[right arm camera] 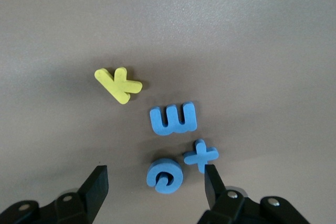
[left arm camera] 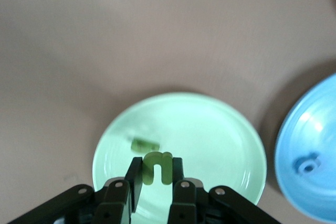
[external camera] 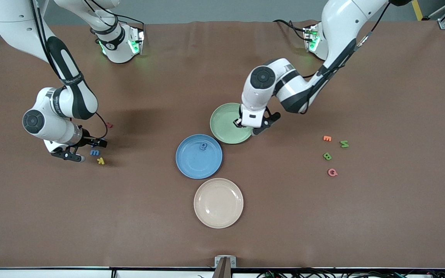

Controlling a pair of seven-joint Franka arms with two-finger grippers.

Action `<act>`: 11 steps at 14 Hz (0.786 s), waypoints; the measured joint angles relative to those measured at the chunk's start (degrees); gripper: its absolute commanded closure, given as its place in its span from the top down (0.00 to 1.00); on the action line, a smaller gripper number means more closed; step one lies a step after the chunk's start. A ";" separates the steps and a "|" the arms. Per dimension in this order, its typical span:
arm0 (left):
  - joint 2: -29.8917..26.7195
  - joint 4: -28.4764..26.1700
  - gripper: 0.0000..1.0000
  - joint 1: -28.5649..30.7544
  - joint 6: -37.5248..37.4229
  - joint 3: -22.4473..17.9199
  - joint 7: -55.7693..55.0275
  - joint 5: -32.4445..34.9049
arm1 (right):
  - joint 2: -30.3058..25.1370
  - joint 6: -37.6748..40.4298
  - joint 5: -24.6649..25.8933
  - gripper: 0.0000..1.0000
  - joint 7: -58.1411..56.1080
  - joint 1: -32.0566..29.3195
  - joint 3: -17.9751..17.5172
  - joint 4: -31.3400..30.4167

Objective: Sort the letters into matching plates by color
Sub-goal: 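Lower the green letter onto the green plate with the left gripper and release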

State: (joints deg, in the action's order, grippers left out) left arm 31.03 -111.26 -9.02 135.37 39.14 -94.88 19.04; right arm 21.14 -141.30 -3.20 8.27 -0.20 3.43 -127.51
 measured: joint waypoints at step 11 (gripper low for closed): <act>6.04 0.52 1.00 -3.69 4.87 -0.36 -4.55 0.00 | 1.56 -0.88 0.02 0.70 5.30 0.23 -0.06 -1.86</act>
State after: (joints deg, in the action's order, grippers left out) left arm 37.06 -110.73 -12.71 140.24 38.78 -99.42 19.05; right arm 22.71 -142.17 -3.18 13.57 0.03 3.37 -129.37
